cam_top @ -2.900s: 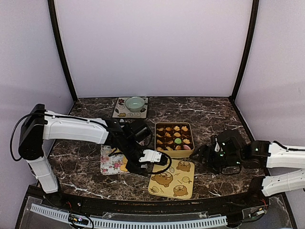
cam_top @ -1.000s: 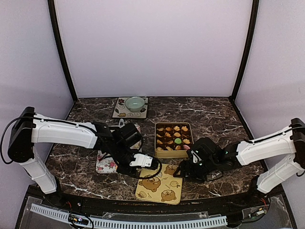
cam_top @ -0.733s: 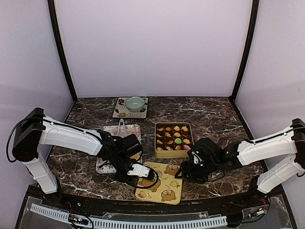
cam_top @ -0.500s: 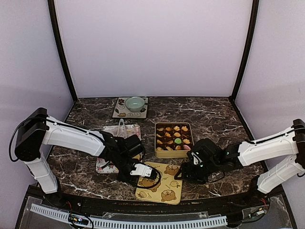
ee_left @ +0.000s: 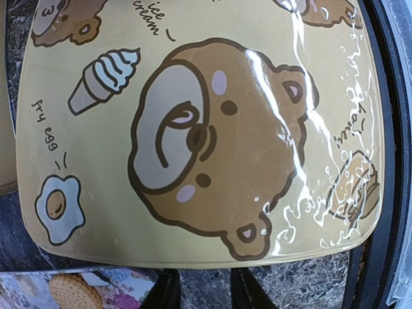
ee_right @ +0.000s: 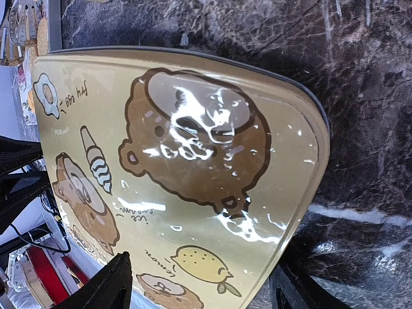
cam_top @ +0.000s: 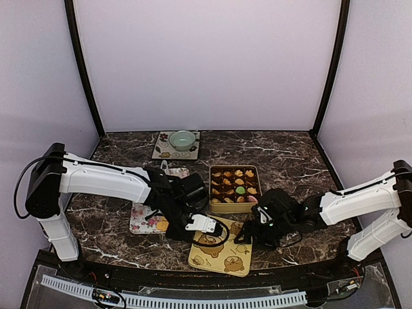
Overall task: Pack the cookies
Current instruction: Pick up the box lid from the corner of the board.
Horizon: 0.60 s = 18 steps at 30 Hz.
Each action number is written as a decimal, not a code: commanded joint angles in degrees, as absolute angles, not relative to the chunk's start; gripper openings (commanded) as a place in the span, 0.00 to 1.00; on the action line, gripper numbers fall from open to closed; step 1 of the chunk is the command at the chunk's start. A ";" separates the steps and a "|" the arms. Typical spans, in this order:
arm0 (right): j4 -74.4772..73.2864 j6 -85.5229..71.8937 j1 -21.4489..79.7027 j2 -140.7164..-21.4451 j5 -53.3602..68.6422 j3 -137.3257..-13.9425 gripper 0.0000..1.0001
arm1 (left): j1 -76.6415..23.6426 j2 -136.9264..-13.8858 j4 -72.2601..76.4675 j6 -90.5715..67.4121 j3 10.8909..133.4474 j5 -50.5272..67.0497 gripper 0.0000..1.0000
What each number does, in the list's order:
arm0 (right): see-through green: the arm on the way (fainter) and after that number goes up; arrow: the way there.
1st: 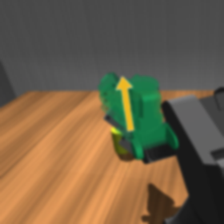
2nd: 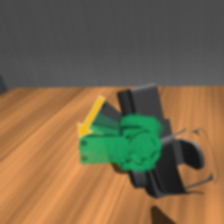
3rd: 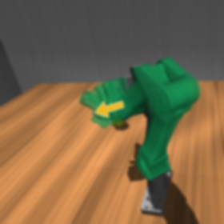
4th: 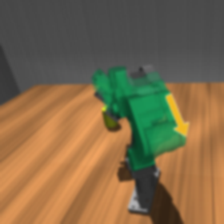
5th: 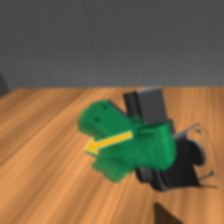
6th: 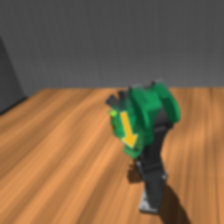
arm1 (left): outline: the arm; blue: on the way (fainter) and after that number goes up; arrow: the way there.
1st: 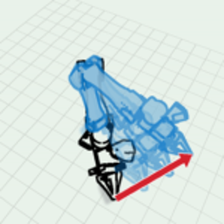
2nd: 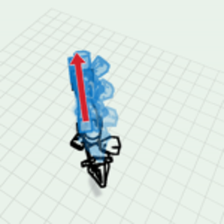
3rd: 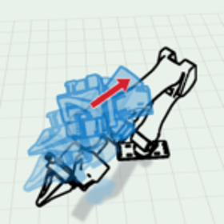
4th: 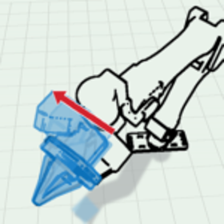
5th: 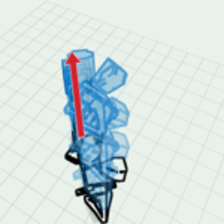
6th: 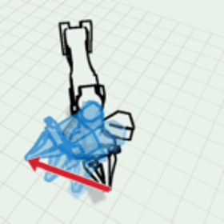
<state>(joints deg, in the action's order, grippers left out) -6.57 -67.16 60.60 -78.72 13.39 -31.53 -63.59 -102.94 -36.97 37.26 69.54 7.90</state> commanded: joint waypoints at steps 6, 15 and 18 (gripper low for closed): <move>2.94 -65.38 61.79 -86.95 17.26 -36.08 0.74 | -65.48 -97.55 -29.70 35.26 70.58 10.86 0.28; 0.73 -60.56 60.96 -94.67 18.53 -45.15 0.74 | -63.52 -94.26 -29.61 35.66 64.13 8.42 0.28; 0.67 -59.96 60.66 -95.56 18.75 -46.45 0.74 | -61.34 -93.67 -29.10 36.53 61.41 7.22 0.28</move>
